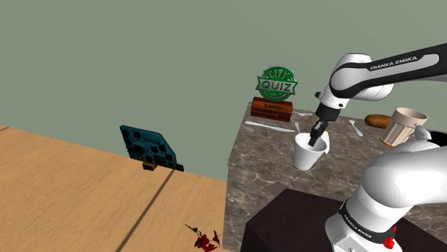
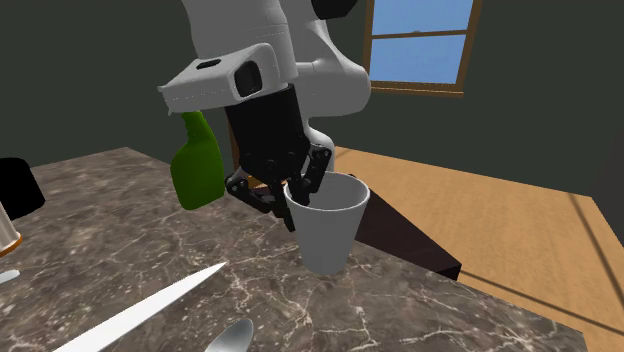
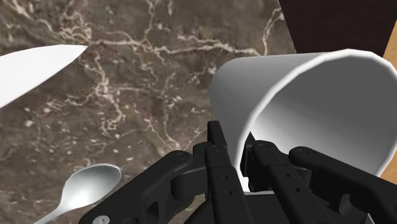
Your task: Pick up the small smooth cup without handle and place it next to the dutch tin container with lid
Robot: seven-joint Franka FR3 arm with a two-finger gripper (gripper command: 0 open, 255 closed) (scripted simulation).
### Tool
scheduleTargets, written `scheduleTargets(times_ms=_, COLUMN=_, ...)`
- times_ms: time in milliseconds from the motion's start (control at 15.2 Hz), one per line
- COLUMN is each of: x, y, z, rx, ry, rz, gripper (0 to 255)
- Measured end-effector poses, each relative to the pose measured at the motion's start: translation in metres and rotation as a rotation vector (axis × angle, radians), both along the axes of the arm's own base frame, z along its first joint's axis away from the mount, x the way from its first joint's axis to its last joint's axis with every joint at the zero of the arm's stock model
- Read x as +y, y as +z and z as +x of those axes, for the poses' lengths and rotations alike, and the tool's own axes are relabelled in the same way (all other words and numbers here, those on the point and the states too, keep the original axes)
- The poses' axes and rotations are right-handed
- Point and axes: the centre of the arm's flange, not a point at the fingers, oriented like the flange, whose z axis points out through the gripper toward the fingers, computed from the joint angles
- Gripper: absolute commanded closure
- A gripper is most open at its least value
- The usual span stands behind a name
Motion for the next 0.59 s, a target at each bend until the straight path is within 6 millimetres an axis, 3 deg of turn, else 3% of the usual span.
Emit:
scheduleTargets(times_ms=396, x=0.000, y=0.000, z=0.000, rx=-0.001, ry=0.000, rz=0.000, gripper=255)
scheduleTargets(times_ms=594, x=0.000, y=0.011, z=0.000, rx=0.000, ry=0.000, rz=0.000, gripper=255)
